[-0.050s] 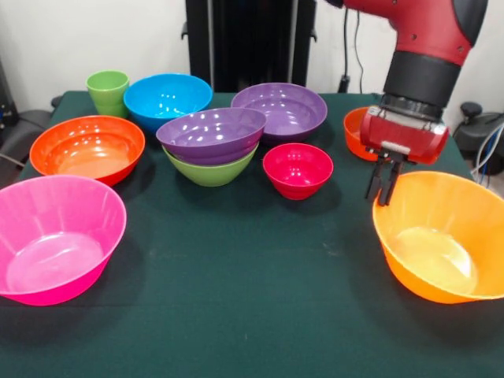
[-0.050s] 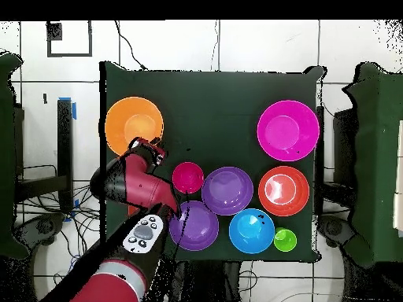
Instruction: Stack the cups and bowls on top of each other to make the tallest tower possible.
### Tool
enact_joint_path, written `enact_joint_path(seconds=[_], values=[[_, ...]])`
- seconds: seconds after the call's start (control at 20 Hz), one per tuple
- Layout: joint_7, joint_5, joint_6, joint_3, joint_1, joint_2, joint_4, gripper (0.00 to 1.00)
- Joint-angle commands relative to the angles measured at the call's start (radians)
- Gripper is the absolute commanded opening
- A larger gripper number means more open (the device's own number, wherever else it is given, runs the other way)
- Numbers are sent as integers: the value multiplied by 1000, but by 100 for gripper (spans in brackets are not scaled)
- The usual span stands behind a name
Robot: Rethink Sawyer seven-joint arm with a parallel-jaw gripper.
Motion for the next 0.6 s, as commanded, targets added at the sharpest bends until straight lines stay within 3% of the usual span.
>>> enact_joint_path(seconds=[0.05, 0.35, 0.6], values=[[141, 8, 168, -31, 57, -45, 47, 0], [136, -1, 225, -116, 87, -61, 49, 0], [163, 18, 226, -206, 111, -24, 42, 0]])
